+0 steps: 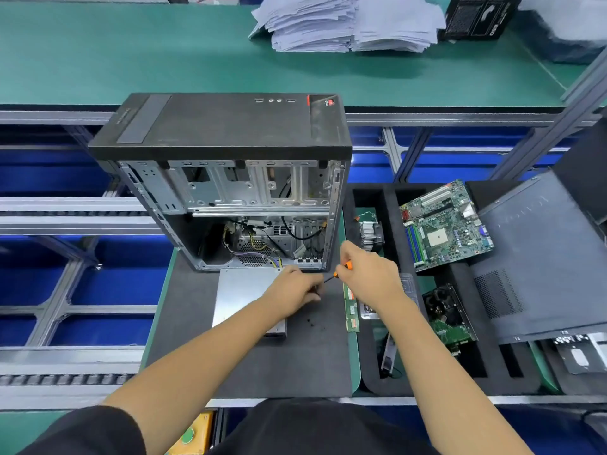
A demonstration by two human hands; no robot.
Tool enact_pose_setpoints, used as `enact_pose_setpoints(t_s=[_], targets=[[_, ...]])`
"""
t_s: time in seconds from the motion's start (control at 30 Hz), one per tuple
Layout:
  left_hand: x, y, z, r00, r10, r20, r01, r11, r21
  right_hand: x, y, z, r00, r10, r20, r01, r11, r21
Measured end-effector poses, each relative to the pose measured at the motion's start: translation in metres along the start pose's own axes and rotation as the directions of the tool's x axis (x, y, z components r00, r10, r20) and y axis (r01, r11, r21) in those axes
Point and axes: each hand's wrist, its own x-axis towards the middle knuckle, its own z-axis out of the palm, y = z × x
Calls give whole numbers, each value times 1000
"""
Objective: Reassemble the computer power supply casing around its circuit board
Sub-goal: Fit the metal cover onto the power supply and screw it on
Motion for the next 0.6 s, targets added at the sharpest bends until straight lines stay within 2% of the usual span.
enact_pose_setpoints(t_s=[0.1, 0.17, 0.23, 0.37, 0.6], targets=[[-27, -9, -18, 970, -133, -202, 43, 918, -395, 4, -17, -9, 998, -49, -46, 50, 999, 20], [-44, -19, -23, 932, -292, -216, 117, 805, -582, 7, -33, -13, 995, -83, -52, 85, 996, 35], [-59, -31, -25, 877, -434, -208, 181, 697, -694, 10, -52, -14, 991, -123, -46, 125, 991, 44], [-83, -54, -32, 795, -566, -219, 233, 618, -751, 19, -89, -10, 977, -211, -43, 213, 975, 60], [-109, -83, -38, 747, -615, -253, 227, 594, -772, 35, -137, 5, 946, -324, 15, 323, 944, 66]])
